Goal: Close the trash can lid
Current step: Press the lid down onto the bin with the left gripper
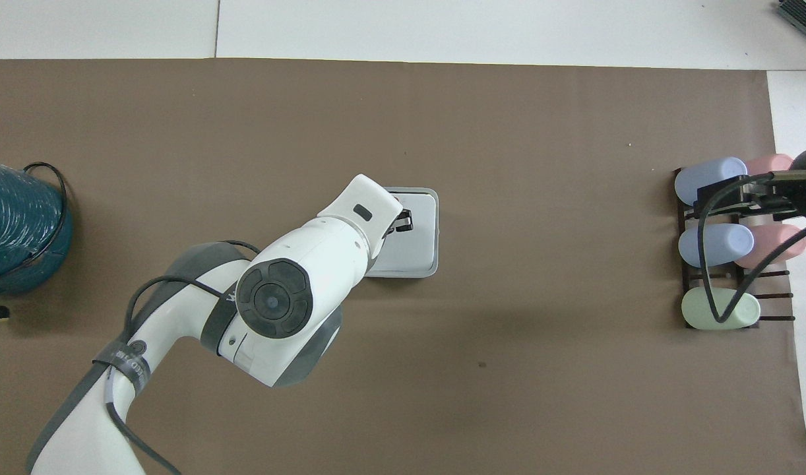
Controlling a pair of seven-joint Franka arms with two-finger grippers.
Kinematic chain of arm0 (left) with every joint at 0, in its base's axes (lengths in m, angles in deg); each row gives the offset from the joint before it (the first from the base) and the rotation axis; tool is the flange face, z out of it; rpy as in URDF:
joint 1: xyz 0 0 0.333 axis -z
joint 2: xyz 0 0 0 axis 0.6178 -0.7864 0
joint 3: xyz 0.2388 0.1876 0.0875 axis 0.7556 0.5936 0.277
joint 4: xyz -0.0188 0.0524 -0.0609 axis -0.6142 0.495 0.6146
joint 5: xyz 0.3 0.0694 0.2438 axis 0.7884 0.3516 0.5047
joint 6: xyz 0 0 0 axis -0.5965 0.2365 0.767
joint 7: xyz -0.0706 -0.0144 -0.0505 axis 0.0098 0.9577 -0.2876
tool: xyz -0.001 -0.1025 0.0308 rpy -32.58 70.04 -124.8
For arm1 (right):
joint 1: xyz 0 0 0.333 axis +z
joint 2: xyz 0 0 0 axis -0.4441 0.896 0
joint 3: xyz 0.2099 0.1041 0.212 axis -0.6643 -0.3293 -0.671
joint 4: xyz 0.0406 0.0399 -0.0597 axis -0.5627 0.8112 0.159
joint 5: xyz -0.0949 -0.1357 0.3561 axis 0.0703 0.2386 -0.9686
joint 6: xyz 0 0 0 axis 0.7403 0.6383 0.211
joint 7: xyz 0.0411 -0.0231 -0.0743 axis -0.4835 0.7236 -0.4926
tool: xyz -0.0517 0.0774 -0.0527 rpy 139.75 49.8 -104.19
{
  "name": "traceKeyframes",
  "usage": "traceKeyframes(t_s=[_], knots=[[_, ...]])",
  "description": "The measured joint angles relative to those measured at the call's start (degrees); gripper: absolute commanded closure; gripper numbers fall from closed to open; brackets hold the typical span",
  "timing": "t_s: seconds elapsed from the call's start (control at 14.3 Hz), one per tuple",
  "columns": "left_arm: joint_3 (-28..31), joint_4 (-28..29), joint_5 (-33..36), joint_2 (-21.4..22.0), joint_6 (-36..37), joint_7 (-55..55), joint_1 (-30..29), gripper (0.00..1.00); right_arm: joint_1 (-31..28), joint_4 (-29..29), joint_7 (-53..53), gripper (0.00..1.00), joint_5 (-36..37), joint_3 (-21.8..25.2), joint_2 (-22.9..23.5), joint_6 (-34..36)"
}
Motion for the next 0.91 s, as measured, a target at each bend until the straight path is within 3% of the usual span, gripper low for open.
traceKeyframes(t_s=[0.21,0.91], knots=[[0.0,-2.47,0.0,-3.94,-0.79,0.0,-0.01,1.0,0.0,0.0,0.0,0.0,0.0,0.0,0.0,0.0],[0.0,-3.87,0.0,-5.43,-1.51,0.03,-0.04,1.0,0.0,0.02,0.0,0.0,0.0,0.0,0.0,0.0]])
